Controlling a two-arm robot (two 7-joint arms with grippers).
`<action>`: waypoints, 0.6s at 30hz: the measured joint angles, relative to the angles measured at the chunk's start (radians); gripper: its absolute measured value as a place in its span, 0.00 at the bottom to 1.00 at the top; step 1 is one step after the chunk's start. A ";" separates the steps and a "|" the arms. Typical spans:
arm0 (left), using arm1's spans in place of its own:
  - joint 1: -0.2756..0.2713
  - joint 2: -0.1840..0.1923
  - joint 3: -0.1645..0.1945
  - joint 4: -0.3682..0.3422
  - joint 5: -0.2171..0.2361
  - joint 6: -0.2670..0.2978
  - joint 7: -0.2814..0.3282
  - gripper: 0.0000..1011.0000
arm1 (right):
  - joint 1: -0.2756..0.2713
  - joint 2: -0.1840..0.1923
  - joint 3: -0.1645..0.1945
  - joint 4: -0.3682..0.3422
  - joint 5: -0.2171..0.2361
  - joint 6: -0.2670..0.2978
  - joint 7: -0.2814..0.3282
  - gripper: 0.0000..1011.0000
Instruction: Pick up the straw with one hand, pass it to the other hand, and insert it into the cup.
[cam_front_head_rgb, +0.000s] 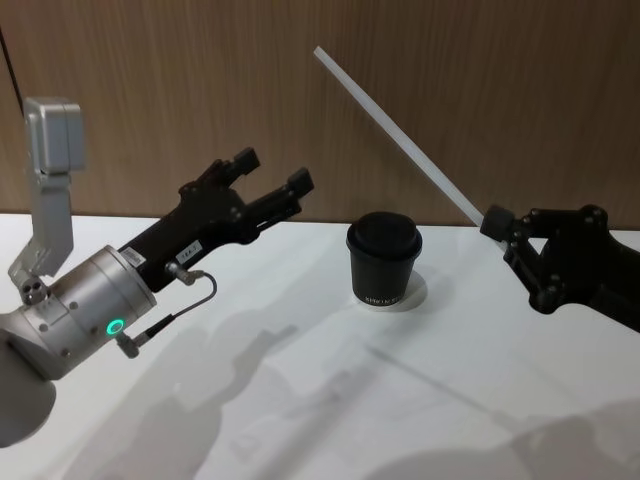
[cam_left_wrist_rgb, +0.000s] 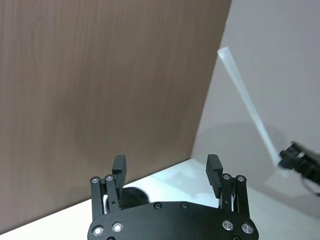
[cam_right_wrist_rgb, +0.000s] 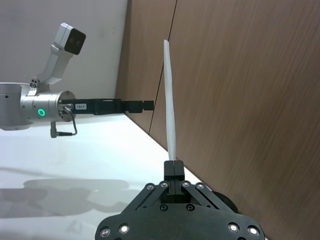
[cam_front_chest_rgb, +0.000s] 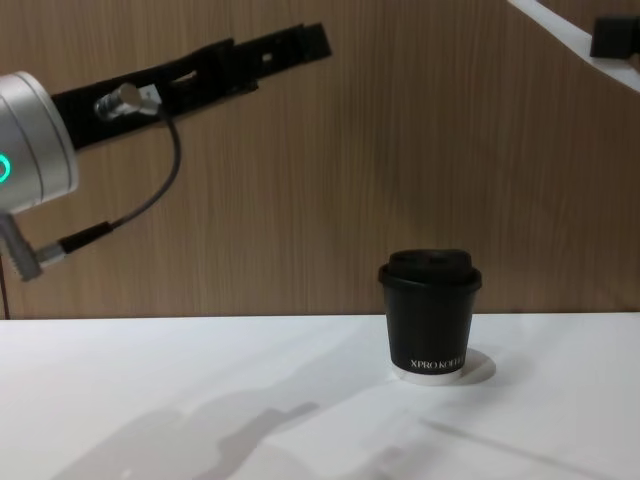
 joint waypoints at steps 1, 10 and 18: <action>-0.004 -0.003 0.000 0.004 -0.008 0.002 -0.006 0.99 | 0.000 0.000 0.000 0.000 0.000 0.000 0.000 0.00; -0.052 -0.038 0.014 0.057 -0.091 0.017 -0.080 0.99 | 0.000 0.000 0.000 0.000 0.000 0.000 0.000 0.00; -0.098 -0.069 0.035 0.111 -0.138 0.018 -0.142 0.99 | 0.000 0.000 0.000 0.000 0.000 0.000 0.000 0.00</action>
